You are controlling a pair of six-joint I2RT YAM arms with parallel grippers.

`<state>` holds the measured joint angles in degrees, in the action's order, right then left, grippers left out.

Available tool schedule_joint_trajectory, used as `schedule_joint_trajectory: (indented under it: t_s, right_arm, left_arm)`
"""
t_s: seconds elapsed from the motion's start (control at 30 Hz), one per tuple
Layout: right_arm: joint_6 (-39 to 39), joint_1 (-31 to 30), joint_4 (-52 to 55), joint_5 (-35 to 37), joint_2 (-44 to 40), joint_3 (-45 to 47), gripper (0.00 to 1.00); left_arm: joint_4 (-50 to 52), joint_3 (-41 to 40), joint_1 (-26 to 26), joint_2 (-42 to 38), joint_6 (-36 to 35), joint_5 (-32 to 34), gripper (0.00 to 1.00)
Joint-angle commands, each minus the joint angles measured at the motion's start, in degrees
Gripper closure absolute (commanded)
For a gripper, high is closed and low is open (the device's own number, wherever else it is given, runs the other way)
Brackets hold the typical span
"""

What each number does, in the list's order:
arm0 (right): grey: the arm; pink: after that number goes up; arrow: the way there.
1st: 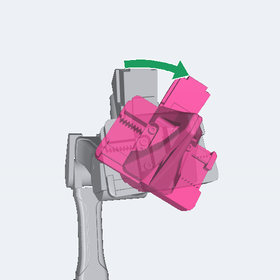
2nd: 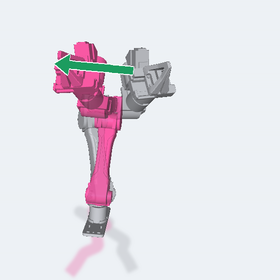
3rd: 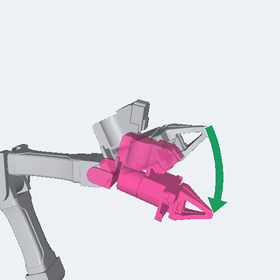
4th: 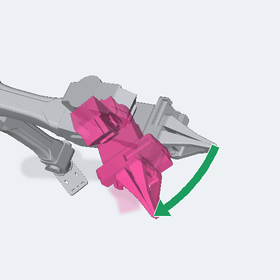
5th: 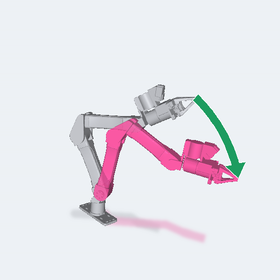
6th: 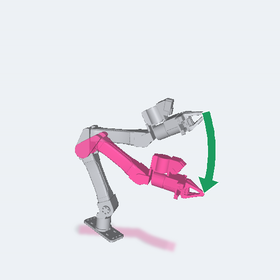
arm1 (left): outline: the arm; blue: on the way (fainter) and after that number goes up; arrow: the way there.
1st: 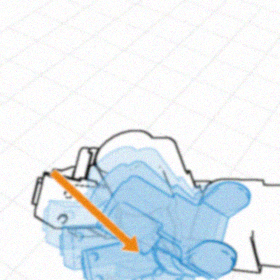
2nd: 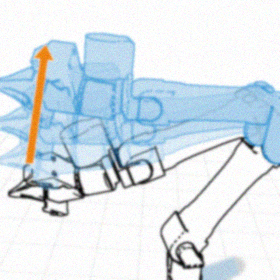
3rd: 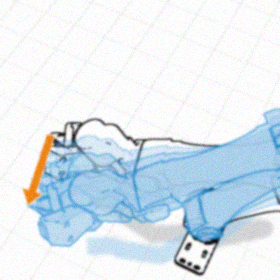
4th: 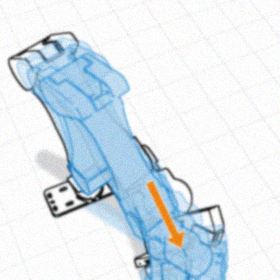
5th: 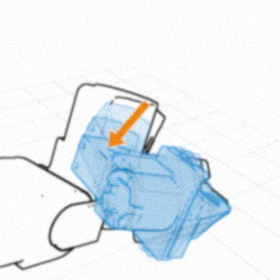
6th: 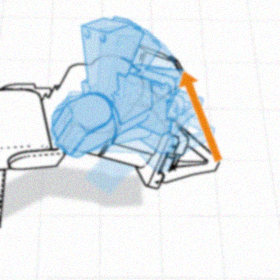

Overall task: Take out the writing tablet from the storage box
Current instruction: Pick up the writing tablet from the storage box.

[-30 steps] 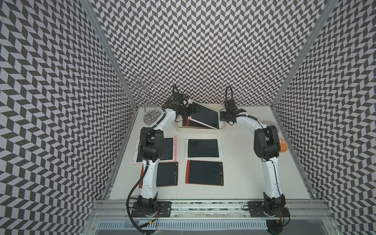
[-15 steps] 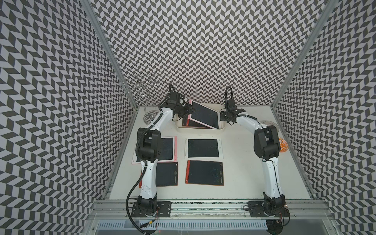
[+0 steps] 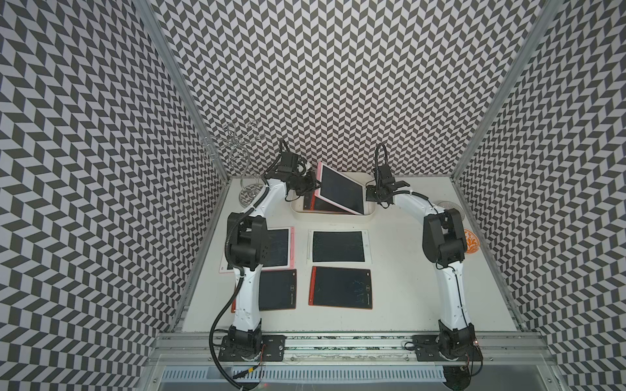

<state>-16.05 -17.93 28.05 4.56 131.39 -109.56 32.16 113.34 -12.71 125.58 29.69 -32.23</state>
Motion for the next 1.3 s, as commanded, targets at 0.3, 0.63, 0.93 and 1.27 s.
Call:
schedule_joint_trajectory:
  t_s: [0.3, 0.63, 0.93, 1.27]
  right_arm:
    - [0.8, -1.7, -2.6, -4.5, -1.1, -0.3, 0.97]
    - [0.6, -3.2, -3.0, -5.2, -1.1, -0.4, 0.97]
    - [-0.9, -3.3, -1.8, -3.3, -2.4, -0.9, 0.7]
    - [-1.6, -2.1, -1.8, 1.6, -9.4, -1.4, 0.15]
  left_arm:
    - [-1.4, -1.5, 0.3, -6.6, 1.0, -1.8, 1.0]
    - [-2.4, -3.0, 0.8, -8.0, 1.6, -2.0, 1.0]
    - [-3.0, -3.7, 1.4, -9.2, 1.7, -2.0, 1.0]
    - [-4.9, -3.7, 2.7, -11.4, 3.6, -4.0, 1.0]
